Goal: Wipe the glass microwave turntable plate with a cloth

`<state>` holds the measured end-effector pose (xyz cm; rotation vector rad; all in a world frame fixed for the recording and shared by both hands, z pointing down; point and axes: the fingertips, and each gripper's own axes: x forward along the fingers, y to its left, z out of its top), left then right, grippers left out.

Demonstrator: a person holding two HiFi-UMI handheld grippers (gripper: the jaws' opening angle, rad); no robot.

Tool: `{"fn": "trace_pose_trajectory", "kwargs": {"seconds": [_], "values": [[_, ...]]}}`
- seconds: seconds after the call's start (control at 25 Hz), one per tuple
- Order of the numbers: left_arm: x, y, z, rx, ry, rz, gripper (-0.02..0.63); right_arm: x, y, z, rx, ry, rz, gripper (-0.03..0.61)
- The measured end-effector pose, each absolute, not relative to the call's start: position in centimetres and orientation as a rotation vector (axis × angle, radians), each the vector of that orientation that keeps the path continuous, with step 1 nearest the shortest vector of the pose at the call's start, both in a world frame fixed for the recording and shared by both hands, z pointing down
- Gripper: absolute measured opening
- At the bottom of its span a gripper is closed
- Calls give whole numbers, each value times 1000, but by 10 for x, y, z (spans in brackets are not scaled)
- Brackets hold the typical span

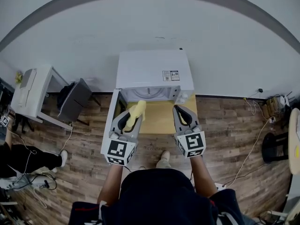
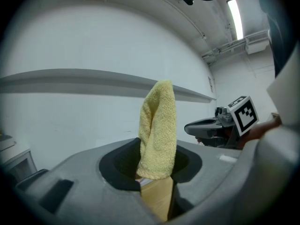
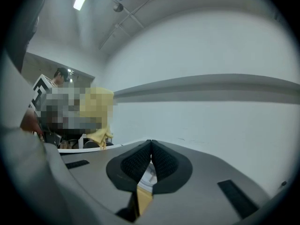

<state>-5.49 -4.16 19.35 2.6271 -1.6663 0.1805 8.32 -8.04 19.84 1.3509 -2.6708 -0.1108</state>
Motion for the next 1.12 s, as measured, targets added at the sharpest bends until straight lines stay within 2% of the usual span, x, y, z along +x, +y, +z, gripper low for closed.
{"fn": "trace_pose_trajectory", "kwargs": {"seconds": [0.64,1.12], "values": [[-25,-87,219,2474,-1794,259,129,112,-144,225,1185,-2736,-30,11],[-39,-98,238,2520,-1695,305,129,83,-153,233,1186,-2689,-32,11]]}}
